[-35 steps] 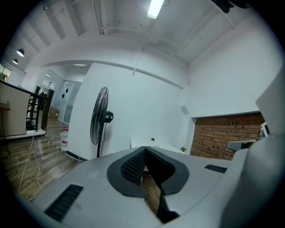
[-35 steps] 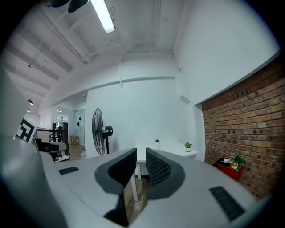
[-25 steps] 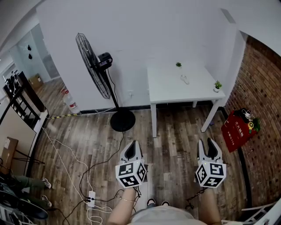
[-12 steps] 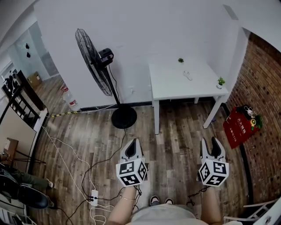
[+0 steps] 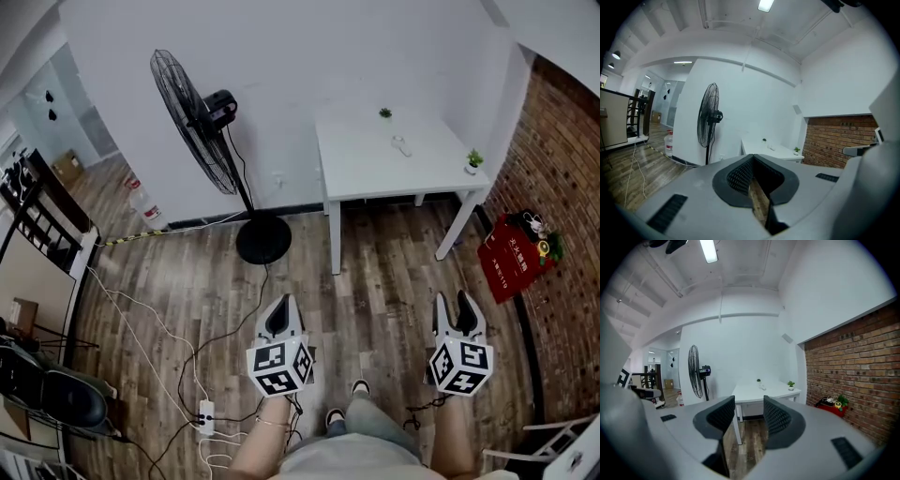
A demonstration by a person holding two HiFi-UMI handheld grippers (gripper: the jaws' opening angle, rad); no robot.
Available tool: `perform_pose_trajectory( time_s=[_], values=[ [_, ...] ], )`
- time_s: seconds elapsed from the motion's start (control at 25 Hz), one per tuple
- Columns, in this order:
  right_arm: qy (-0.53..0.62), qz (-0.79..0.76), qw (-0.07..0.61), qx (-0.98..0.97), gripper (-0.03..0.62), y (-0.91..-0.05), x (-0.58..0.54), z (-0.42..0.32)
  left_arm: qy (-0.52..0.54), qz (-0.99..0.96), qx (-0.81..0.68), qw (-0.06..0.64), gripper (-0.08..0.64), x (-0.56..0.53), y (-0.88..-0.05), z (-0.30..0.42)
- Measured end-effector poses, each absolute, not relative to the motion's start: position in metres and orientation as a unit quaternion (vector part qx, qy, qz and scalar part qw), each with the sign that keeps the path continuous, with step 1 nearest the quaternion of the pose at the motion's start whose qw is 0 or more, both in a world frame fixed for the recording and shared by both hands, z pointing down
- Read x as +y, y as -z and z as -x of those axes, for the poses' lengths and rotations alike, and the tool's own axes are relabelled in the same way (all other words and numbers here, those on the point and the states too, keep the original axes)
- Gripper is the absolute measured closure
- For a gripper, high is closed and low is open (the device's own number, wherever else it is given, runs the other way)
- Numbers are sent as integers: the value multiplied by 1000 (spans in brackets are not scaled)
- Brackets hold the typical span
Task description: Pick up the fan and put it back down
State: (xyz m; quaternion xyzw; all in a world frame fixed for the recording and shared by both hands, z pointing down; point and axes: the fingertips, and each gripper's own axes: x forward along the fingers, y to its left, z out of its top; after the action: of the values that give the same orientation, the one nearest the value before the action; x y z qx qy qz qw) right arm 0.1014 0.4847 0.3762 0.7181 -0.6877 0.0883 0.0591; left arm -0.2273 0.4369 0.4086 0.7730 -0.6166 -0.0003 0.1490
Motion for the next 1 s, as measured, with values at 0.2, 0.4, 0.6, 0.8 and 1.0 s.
perform_pose_trajectory(
  time_s=[0.2, 0.4, 0.6, 0.8, 1.0],
  values=[
    [-96, -719, 57, -686, 403, -383, 461, -104, -8, -772, -617, 151, 551, 414, -414, 228],
    [-99, -720, 55, -684, 403, -386, 418, -115, -12, -772, -619, 145, 551, 373, -414, 220],
    [-99, -718, 50, -687, 403, -381, 362, -129, -13, -768, -624, 144, 551, 323, -413, 211],
    [-99, -711, 51, -694, 403, -376, 303, -143, -11, -762, -632, 142, 551, 270, -408, 200],
    [-98, -706, 53, -700, 403, -369, 246, -159, -6, -754, -641, 140, 551, 216, -400, 191]
  ],
)
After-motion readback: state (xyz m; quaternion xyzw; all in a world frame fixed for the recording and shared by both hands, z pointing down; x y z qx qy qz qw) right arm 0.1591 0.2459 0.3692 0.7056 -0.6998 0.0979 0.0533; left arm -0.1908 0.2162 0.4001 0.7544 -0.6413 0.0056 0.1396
